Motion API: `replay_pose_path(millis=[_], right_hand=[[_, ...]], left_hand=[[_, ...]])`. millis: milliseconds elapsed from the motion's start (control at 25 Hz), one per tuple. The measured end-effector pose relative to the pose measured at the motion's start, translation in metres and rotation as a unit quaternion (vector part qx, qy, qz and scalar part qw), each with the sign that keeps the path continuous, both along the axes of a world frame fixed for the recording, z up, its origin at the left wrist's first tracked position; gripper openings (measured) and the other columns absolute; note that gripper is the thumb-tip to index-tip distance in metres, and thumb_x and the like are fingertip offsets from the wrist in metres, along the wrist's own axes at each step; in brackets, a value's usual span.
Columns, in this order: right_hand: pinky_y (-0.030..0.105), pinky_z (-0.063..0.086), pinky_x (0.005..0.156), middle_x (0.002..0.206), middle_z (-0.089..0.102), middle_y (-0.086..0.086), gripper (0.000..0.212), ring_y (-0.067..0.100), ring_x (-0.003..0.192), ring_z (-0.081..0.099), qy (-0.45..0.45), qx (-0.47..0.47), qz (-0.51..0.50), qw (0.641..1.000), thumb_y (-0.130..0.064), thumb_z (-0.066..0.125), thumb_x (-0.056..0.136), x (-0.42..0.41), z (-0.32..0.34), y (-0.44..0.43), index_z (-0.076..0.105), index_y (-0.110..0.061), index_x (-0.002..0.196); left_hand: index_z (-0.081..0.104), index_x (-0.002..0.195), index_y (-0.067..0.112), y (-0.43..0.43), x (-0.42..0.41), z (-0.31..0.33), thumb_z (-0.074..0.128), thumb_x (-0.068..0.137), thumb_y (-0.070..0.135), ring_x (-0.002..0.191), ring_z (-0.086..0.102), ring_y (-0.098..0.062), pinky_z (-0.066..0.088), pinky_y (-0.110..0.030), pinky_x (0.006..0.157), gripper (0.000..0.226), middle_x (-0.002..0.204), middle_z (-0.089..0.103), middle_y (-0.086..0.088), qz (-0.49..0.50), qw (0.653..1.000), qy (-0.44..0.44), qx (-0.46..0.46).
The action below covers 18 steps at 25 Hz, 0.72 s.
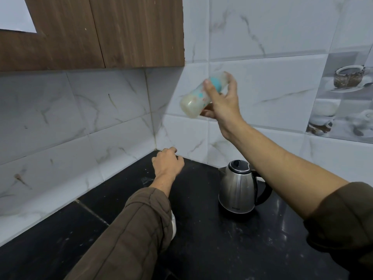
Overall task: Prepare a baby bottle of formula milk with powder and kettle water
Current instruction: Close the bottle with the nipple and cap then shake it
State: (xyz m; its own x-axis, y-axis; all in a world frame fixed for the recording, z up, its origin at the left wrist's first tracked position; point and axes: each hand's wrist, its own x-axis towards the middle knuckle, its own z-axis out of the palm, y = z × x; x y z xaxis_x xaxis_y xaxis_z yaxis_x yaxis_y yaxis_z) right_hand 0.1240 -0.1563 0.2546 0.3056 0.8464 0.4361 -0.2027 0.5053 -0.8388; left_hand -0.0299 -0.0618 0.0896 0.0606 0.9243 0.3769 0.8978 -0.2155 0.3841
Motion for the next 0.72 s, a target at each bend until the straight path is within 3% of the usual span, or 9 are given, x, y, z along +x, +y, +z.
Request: replay_pose_path(millis=[80, 120, 280, 320, 400, 480, 520, 560, 720], right_hand=[[0.035, 0.062, 0.061, 0.105, 0.072, 0.009, 0.067, 0.017, 0.085, 0.077, -0.152, -0.015, 0.036, 0.988, -0.025, 0.075, 0.098, -0.002, -0.01, -0.007, 0.036, -0.037, 0.151], [0.034, 0.061, 0.061, 0.102, 0.073, 0.008, 0.066, 0.015, 0.082, 0.076, -0.167, -0.008, 0.041, 0.985, -0.024, 0.076, 0.097, -0.003, -0.014, -0.009, 0.037, -0.037, 0.15], [0.041, 0.065, 0.068, 0.123, 0.066, 0.011, 0.073, 0.027, 0.101, 0.076, 0.092, 0.015, -0.053, 0.994, -0.031, 0.074, 0.099, 0.001, -0.006, 0.002, 0.029, -0.033, 0.156], [0.042, 0.066, 0.069, 0.124, 0.065, 0.01, 0.074, 0.029, 0.105, 0.076, 0.112, 0.018, -0.057, 0.992, -0.031, 0.073, 0.099, 0.002, -0.005, 0.004, 0.027, -0.033, 0.157], [0.039, 0.064, 0.066, 0.115, 0.069, 0.008, 0.072, 0.022, 0.096, 0.077, 0.006, 0.007, -0.022, 1.0, -0.027, 0.074, 0.099, 0.002, -0.008, 0.0, 0.03, -0.034, 0.155], [0.036, 0.062, 0.064, 0.108, 0.073, 0.008, 0.07, 0.016, 0.088, 0.077, -0.175, -0.001, 0.031, 0.984, -0.023, 0.077, 0.097, -0.002, -0.017, -0.009, 0.036, -0.037, 0.152], [0.036, 0.062, 0.064, 0.109, 0.074, 0.009, 0.071, 0.015, 0.087, 0.077, -0.211, 0.005, 0.042, 0.977, -0.022, 0.078, 0.096, -0.002, -0.018, -0.01, 0.038, -0.037, 0.152], [0.036, 0.062, 0.064, 0.111, 0.073, 0.011, 0.073, 0.016, 0.087, 0.077, -0.189, 0.014, 0.035, 0.981, -0.022, 0.078, 0.095, -0.003, -0.016, -0.01, 0.037, -0.037, 0.153], [0.042, 0.066, 0.067, 0.122, 0.065, 0.009, 0.073, 0.032, 0.102, 0.076, 0.091, 0.018, -0.044, 0.995, -0.03, 0.075, 0.098, 0.0, 0.001, 0.001, 0.03, -0.033, 0.156]], left_hand=[[0.063, 0.135, 0.02, 0.001, 0.001, -0.001, 0.059, 0.096, 0.032, 0.112, 0.063, -0.026, 0.05, -0.047, 0.099, 0.041, 0.124, 0.068, -0.004, -0.005, 1.0, -0.002, -0.001], [0.063, 0.135, 0.019, 0.0, 0.001, 0.0, 0.06, 0.096, 0.032, 0.112, 0.063, -0.026, 0.05, -0.047, 0.099, 0.041, 0.124, 0.068, -0.005, -0.007, 1.0, -0.004, 0.0], [0.063, 0.137, 0.019, 0.0, -0.003, 0.002, 0.058, 0.095, 0.029, 0.116, 0.062, -0.028, 0.051, -0.047, 0.098, 0.043, 0.127, 0.067, -0.006, -0.006, 1.0, -0.009, 0.0], [0.063, 0.137, 0.019, 0.0, -0.003, 0.003, 0.057, 0.095, 0.029, 0.116, 0.062, -0.028, 0.051, -0.047, 0.097, 0.043, 0.127, 0.067, -0.006, -0.004, 1.0, -0.009, -0.001], [0.063, 0.136, 0.019, 0.001, -0.002, 0.003, 0.058, 0.096, 0.029, 0.114, 0.062, -0.028, 0.051, -0.047, 0.097, 0.042, 0.126, 0.067, -0.006, -0.003, 1.0, -0.005, -0.002], [0.063, 0.136, 0.018, 0.001, 0.001, 0.001, 0.06, 0.096, 0.03, 0.112, 0.063, -0.027, 0.052, -0.048, 0.098, 0.042, 0.124, 0.068, -0.006, -0.009, 1.0, -0.006, -0.003], [0.063, 0.136, 0.018, 0.0, 0.002, 0.0, 0.06, 0.096, 0.03, 0.112, 0.063, -0.027, 0.052, -0.048, 0.098, 0.041, 0.124, 0.068, -0.006, -0.011, 1.0, -0.009, -0.003], [0.063, 0.136, 0.018, 0.0, 0.003, 0.0, 0.06, 0.096, 0.03, 0.112, 0.063, -0.027, 0.051, -0.048, 0.098, 0.041, 0.124, 0.068, -0.006, -0.012, 1.0, -0.01, -0.002], [0.063, 0.135, 0.019, 0.0, 0.001, -0.001, 0.057, 0.095, 0.03, 0.115, 0.062, -0.028, 0.05, -0.046, 0.099, 0.042, 0.126, 0.068, -0.005, -0.005, 1.0, -0.005, -0.003]])
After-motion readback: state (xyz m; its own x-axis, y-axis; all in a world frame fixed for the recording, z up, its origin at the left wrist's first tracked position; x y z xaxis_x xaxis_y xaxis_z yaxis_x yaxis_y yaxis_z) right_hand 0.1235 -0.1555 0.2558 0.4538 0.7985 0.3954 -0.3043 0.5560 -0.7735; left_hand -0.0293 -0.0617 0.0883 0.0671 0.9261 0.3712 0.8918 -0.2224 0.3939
